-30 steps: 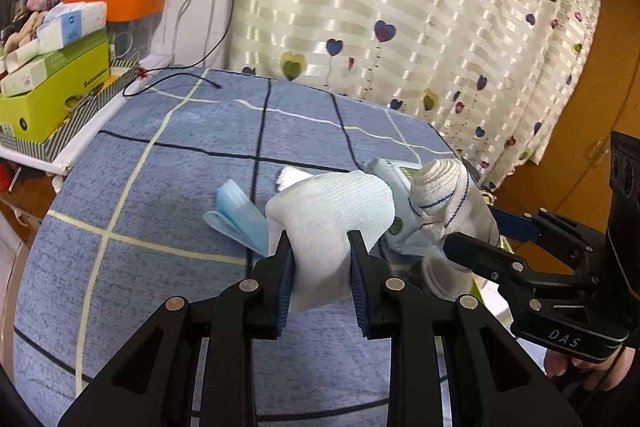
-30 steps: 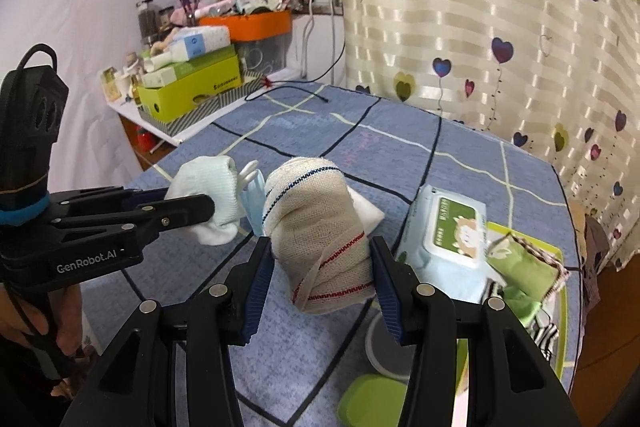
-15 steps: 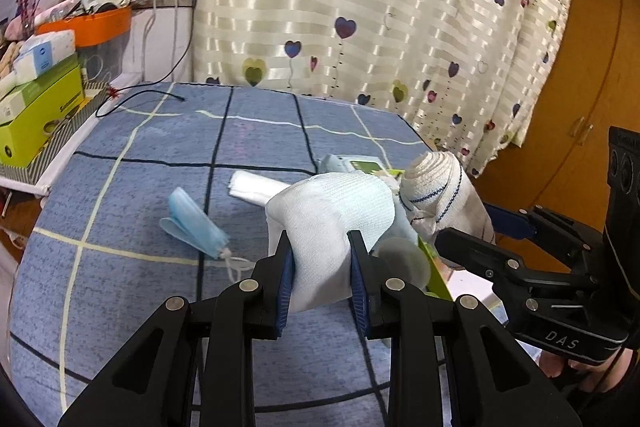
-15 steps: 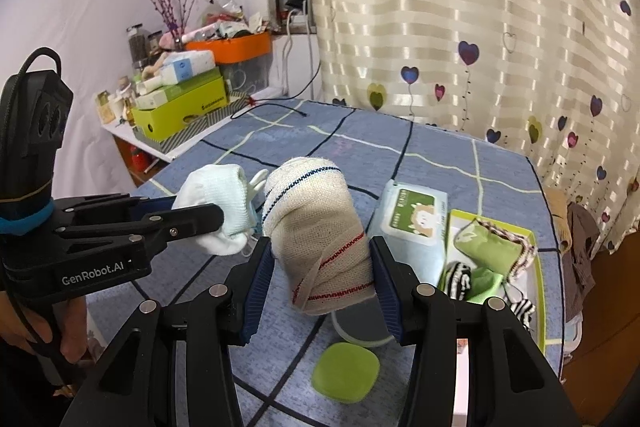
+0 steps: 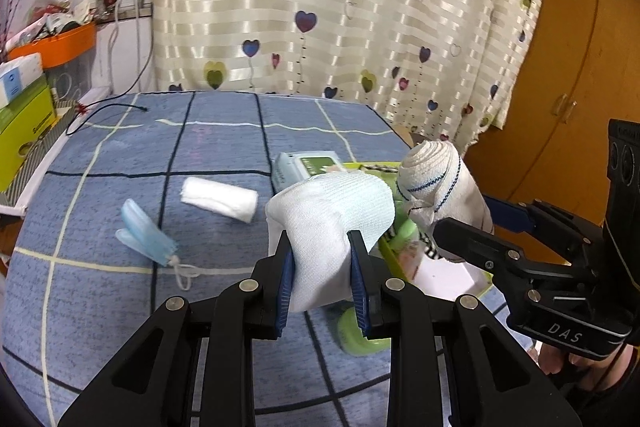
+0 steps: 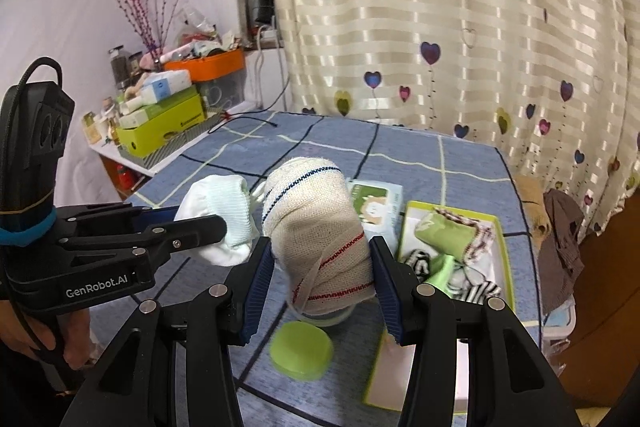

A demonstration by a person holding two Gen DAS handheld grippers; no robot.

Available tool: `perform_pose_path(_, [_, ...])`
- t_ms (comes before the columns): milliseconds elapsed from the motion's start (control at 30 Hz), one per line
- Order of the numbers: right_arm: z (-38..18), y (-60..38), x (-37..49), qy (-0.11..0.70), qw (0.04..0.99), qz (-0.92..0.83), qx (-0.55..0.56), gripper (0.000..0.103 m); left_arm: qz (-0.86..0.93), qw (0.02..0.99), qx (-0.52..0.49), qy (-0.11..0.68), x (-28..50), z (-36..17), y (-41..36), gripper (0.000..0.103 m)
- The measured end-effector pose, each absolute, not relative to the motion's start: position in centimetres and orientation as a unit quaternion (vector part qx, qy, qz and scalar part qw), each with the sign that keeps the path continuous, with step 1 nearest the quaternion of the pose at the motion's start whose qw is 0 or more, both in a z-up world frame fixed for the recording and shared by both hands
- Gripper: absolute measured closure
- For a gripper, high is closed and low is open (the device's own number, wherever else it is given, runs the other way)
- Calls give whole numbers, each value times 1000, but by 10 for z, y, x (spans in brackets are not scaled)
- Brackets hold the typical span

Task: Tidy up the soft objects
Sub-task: 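Carry the white cloth and rolled bandage over the white tray box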

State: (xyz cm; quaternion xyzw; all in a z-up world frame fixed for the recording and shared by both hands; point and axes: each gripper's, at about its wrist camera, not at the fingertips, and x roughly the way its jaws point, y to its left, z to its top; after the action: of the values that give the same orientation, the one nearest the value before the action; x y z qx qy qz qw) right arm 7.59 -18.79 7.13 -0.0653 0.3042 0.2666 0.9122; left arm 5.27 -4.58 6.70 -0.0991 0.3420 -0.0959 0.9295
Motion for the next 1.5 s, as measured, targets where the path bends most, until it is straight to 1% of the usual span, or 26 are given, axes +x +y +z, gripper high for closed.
perform_pose_path(533, [67,-241,77,307,923,227,-41,55,-141,923,-77,351,70,66,-99,76])
perform_pose_path(967, [56,-284,86,316,930,185,-20,55,-160,918,-71,356,81,63,-124,76])
perform_pose_path(1500, [-25,-320,116,402,906,134,-2,55,-186,903,-53,384,92,44,-157,76])
